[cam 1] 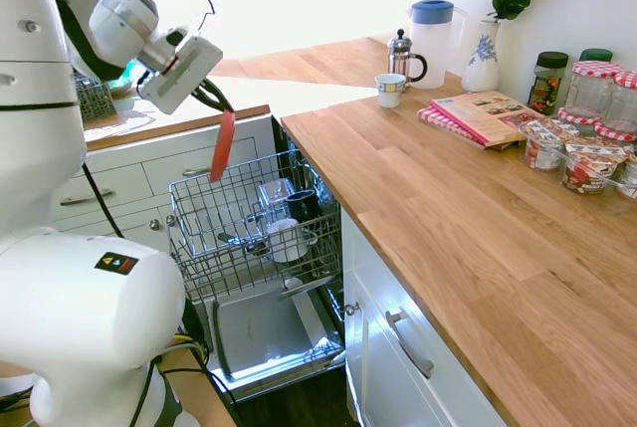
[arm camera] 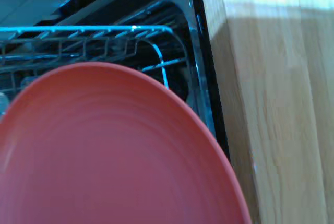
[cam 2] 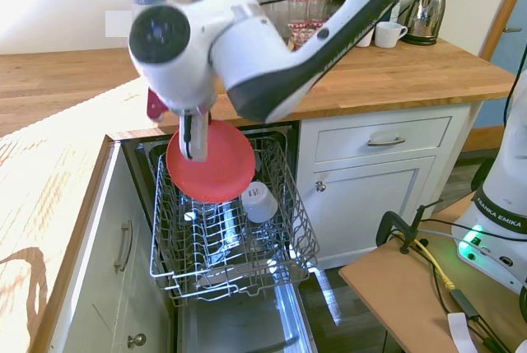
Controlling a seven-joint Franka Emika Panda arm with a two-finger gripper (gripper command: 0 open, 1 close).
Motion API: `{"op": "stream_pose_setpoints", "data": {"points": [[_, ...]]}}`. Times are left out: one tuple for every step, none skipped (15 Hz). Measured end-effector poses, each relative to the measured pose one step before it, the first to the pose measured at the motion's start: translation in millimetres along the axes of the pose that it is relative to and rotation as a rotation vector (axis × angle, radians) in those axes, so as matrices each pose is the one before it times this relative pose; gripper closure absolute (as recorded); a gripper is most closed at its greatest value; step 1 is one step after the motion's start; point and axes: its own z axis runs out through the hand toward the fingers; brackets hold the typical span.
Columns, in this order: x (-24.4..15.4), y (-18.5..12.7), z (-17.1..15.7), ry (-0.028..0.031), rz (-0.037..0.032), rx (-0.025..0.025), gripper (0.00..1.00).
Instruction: Put the plate in the dishwasher
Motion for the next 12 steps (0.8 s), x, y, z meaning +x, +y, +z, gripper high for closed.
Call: {"op": "stream_pose_setpoints", "data": {"points": [[-10.14,-13.79,12.19,0.04401,-0.02495,-0.02331,1.00],[-11.26,-12.71,9.86,0.00699,-0.01646,-0.01969,1.00],[-9.62,-10.76,7.76,-0.01240,-0.01363,-0.01029,1.00],[-8.38,-10.08,4.93,-0.01154,-0.01194,-0.00704,1.00],[-7.94,-7.33,4.07,-0.01266,-0.01011,-0.00947,1.00],[-6.54,-5.43,5.19,-0.01210,-0.00922,-0.00695,1.00],[-5.73,-5.52,5.99,-0.00994,-0.00803,-0.00536,1.00],[-7.14,-6.21,7.48,-0.01210,-0.00859,-0.00681,1.00],[-7.29,-7.81,6.79,-0.01019,-0.00796,-0.00437,1.00],[-5.76,-10.12,5.07,-0.00650,-0.00821,-0.00226,1.00],[-4.98,-10.81,1.59,-0.00183,-0.00634,-0.00669,1.00],[-4.69,-12.02,-2.91,0.00041,-0.00597,-0.00589,1.00]]}}
